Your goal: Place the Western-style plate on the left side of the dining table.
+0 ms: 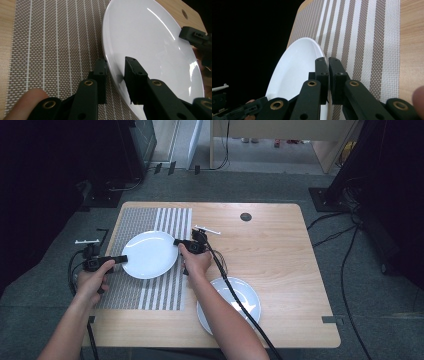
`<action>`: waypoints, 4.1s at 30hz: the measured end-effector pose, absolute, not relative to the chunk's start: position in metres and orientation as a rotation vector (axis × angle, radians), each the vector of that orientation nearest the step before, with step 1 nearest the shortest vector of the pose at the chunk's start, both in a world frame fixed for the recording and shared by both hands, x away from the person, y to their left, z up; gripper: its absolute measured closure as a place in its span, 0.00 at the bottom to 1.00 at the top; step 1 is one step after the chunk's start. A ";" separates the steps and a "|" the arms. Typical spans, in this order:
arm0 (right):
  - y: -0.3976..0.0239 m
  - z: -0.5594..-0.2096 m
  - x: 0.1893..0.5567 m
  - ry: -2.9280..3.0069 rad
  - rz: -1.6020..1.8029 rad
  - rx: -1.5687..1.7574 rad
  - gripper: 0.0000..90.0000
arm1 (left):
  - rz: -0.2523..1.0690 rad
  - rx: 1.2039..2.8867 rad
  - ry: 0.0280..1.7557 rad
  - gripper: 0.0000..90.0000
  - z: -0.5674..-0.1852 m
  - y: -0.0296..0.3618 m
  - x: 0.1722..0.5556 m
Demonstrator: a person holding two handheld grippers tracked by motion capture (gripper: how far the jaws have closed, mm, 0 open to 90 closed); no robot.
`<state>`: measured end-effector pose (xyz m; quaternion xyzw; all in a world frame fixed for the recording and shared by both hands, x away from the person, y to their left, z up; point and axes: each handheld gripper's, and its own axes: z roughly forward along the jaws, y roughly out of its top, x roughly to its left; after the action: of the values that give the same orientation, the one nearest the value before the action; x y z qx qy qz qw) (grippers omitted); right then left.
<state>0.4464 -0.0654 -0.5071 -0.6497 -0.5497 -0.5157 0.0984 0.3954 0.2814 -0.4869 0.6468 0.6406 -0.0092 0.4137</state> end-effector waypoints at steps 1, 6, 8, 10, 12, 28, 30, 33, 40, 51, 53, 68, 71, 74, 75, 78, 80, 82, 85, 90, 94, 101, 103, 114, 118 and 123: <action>-0.065 -0.509 0.448 -1.630 -1.531 -1.929 0.97 | -0.017 1.627 1.615 0.81 -0.488 0.281 0.397; -0.064 -0.516 0.455 -1.599 -1.537 -1.965 0.97 | 0.011 1.618 1.631 0.82 -0.488 0.277 0.406; -0.064 -0.518 0.458 -1.601 -1.534 -1.976 0.97 | 0.018 1.624 1.636 0.82 -0.487 0.276 0.410; -0.063 -0.519 0.461 -1.593 -1.544 -1.981 0.97 | 0.020 1.623 1.645 0.82 -0.488 0.276 0.415; -0.062 -0.520 0.463 -1.594 -1.550 -1.990 0.97 | 0.017 1.616 1.658 0.82 -0.490 0.276 0.419; -0.054 -0.524 0.475 -1.662 -1.534 -1.999 0.96 | 0.007 1.579 1.693 0.84 -0.495 0.279 0.432; -0.054 -0.526 0.476 -1.664 -1.530 -2.007 0.95 | 0.006 1.583 1.690 0.84 -0.495 0.278 0.432; -0.055 -0.528 0.478 -1.658 -1.519 -2.018 0.95 | 0.005 1.579 1.699 0.84 -0.496 0.278 0.432; -0.054 -0.529 0.478 -1.672 -1.528 -2.010 0.95 | 0.015 1.581 1.703 0.84 -0.497 0.277 0.432; -0.051 -0.531 0.478 -1.738 -1.518 -1.999 0.94 | 0.023 1.543 1.734 0.83 -0.501 0.277 0.432; -0.050 -0.531 0.478 -1.743 -1.521 -2.000 0.94 | 0.028 1.547 1.737 0.82 -0.501 0.276 0.433; -0.048 -0.531 0.475 -1.838 -1.548 -1.973 0.93 | 0.300 1.693 1.666 0.59 -0.488 0.255 0.428; -0.047 -0.530 0.475 -1.856 -1.551 -1.965 0.91 | 0.388 1.725 1.647 0.54 -0.483 0.252 0.425; -0.048 -0.530 0.475 -1.892 -1.558 -1.965 0.84 | 0.407 1.720 1.633 0.51 -0.480 0.253 0.423; -0.048 -0.529 0.475 -1.904 -1.575 -1.962 0.79 | 0.410 1.719 1.632 0.51 -0.480 0.253 0.423; -0.050 -0.529 0.475 -1.913 -1.612 -1.955 0.75 | 0.425 1.705 1.621 0.49 -0.478 0.254 0.420; -0.051 -0.527 0.475 -1.916 -1.629 -1.946 0.72 | 0.429 1.690 1.623 0.45 -0.476 0.256 0.418; -0.051 -0.525 0.474 -1.920 -1.659 -1.934 0.67 | 0.429 1.675 1.625 0.40 -0.474 0.257 0.416; -0.052 -0.518 0.474 -1.892 -1.688 -1.917 0.60 | 0.429 1.658 1.618 0.35 -0.469 0.257 0.411; -0.056 -0.499 0.472 -1.959 -1.705 -1.863 0.43 | 0.441 1.646 1.593 0.29 -0.460 0.255 0.402; -0.059 -0.485 0.465 -2.023 -1.618 -1.821 0.35 | 0.451 1.654 1.570 0.25 -0.456 0.250 0.395; -0.062 -0.465 0.446 -2.149 -1.629 -1.710 0.32 | 0.457 1.666 1.543 0.19 -0.452 0.241 0.382; -0.064 -0.461 0.442 -2.190 -1.624 -1.676 0.31 | 0.451 1.664 1.538 0.18 -0.452 0.241 0.378; -0.088 -0.437 0.413 -2.283 -1.648 -1.576 0.28 | 0.452 1.670 1.495 0.15 -0.453 0.236 0.351; -0.100 -0.432 0.405 -2.308 -1.655 -1.566 0.28 | 0.451 1.659 1.480 0.15 -0.453 0.236 0.339; -0.119 -0.425 0.394 -2.344 -1.683 -1.551 0.28 | 0.454 1.648 1.469 0.15 -0.454 0.237 0.325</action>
<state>0.3945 -0.1188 -0.4248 -0.4723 -0.7140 -0.5124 -0.0672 0.3248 0.2372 -0.4543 0.6604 0.5886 0.1818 0.4294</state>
